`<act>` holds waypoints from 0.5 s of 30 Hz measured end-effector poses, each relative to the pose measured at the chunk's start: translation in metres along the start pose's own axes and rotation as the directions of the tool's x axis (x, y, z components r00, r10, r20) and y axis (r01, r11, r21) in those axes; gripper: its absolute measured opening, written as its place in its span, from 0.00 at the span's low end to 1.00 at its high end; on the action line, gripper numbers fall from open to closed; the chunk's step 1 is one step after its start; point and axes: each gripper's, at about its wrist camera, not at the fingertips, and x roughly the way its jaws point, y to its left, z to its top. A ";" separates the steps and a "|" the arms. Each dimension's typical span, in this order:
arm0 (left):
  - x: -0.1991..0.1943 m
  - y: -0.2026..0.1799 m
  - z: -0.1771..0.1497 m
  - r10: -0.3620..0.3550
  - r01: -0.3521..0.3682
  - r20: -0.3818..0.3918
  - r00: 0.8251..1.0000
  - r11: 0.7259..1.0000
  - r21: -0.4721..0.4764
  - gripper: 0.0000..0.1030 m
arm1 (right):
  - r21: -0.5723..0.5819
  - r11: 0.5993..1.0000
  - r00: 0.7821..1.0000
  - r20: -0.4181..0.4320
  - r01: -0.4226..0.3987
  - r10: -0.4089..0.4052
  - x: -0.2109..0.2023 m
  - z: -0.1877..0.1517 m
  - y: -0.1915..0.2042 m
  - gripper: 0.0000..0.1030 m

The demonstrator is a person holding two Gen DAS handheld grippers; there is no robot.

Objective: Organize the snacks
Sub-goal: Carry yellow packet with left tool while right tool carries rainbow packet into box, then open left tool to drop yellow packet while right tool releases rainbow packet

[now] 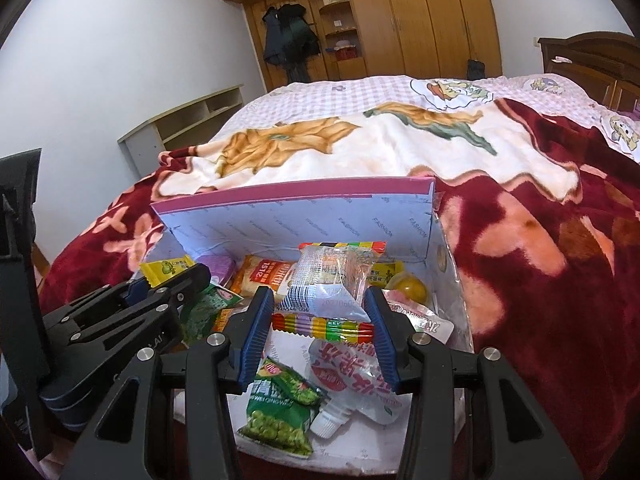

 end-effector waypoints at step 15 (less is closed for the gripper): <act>0.014 0.001 -0.003 0.007 -0.007 -0.022 1.000 1.000 -0.002 0.23 | -0.002 1.000 0.999 -0.026 0.022 -0.022 0.017 -0.001 -0.004 0.47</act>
